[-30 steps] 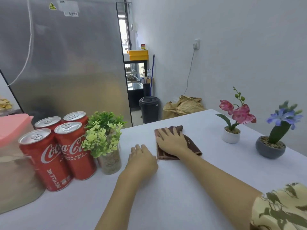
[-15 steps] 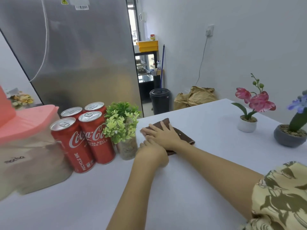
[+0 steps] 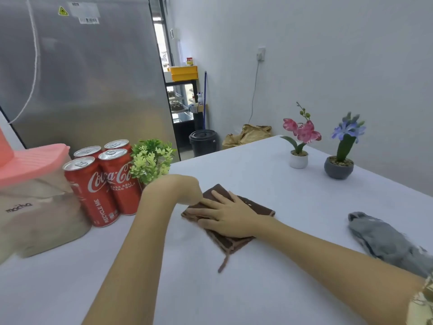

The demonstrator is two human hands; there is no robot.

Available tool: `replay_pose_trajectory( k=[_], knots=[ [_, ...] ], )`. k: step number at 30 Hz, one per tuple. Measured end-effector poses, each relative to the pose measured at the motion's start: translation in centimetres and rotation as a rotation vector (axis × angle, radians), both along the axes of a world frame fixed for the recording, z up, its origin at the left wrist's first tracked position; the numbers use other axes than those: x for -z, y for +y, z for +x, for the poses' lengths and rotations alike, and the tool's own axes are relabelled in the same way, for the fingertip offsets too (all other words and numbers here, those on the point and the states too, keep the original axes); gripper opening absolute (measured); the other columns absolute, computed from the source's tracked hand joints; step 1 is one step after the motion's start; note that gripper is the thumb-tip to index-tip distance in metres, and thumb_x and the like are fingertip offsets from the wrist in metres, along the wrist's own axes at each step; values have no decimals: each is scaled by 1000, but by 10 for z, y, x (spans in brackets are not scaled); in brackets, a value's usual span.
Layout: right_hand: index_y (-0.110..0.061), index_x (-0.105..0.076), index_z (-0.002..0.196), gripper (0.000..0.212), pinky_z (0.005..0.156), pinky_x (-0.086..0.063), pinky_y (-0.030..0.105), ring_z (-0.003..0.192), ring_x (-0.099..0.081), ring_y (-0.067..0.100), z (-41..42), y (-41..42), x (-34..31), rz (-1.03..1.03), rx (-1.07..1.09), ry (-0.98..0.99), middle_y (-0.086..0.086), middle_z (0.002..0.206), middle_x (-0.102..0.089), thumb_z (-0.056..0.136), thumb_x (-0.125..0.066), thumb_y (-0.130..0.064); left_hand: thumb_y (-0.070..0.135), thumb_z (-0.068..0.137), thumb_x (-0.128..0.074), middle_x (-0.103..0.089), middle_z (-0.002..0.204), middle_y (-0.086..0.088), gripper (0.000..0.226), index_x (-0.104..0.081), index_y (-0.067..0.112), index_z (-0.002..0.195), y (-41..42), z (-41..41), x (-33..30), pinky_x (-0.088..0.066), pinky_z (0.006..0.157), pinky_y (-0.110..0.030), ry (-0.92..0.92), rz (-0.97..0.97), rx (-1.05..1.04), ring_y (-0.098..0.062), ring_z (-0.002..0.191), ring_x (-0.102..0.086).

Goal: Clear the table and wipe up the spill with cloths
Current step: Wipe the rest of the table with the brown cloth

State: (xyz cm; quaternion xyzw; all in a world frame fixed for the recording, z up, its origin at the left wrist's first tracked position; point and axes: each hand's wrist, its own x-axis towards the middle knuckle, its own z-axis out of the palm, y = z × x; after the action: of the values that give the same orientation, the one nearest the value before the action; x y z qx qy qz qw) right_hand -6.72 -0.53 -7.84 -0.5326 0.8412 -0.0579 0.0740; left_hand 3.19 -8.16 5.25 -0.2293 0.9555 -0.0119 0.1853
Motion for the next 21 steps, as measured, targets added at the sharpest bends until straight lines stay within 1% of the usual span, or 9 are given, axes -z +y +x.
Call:
replay_pose_trajectory(
  k=[2,4,6,7,10,12,14,17,21],
  knots=[
    [-60,-10,139,44,116,7,51,147,8,19,1,27,-1,-14,79,-5,-18,158,-2,96,-18,-59,8,99,-27,-38,143,-16,39,-39,1,136,-1,1,2,-33,102,-30,43,-12,1,-29,131,-38],
    [-57,-10,142,47,114,9,56,146,8,24,-1,42,4,-27,255,-7,-13,159,-1,96,-16,-59,5,98,-24,-32,147,-14,41,-34,2,138,9,6,4,-30,103,-28,47,-1,41,-28,134,-32],
    [-52,-8,144,50,112,10,60,146,9,29,3,40,1,-25,405,-13,-8,160,0,95,-14,-57,6,98,-24,-31,149,-12,43,-32,3,140,20,9,6,-28,104,-28,29,26,78,-27,136,-30],
    [-51,-8,145,50,111,11,61,145,10,31,10,38,-1,-34,416,-11,-7,160,1,95,-13,-57,7,98,-25,-31,150,-11,43,-31,4,141,26,9,8,-29,104,-29,14,30,86,-27,136,-30],
    [-54,-8,143,49,111,14,59,145,13,29,42,60,2,-20,284,-2,-9,159,3,95,-15,-59,12,99,-28,-35,148,-10,43,-34,6,141,39,9,12,-36,93,-25,-4,15,148,-25,126,-38],
    [-57,-8,142,48,112,14,56,146,13,24,57,88,7,-51,267,-1,-14,159,3,94,-17,-62,15,100,-28,-30,151,-7,44,-30,8,143,43,7,13,-31,101,-28,-6,12,172,-25,134,-32],
    [-57,-8,142,50,113,13,54,146,13,21,60,110,9,-77,384,0,-15,158,2,93,-17,-64,17,100,-28,-27,153,-6,46,-26,9,145,49,7,11,-26,106,-30,4,21,183,-25,138,-27],
    [-53,-6,144,54,113,13,56,146,14,24,52,119,6,-47,539,-18,-12,159,3,92,-16,-65,17,101,-28,-25,154,-7,48,-20,10,148,59,9,10,-25,107,-31,25,11,185,-26,140,-25],
    [-56,-5,143,52,112,14,56,145,16,26,71,135,3,-15,456,0,-13,159,5,92,-16,-65,21,101,-30,-26,154,-6,50,-18,11,149,73,7,15,-25,108,-32,21,52,216,-25,140,-26]
  ],
)
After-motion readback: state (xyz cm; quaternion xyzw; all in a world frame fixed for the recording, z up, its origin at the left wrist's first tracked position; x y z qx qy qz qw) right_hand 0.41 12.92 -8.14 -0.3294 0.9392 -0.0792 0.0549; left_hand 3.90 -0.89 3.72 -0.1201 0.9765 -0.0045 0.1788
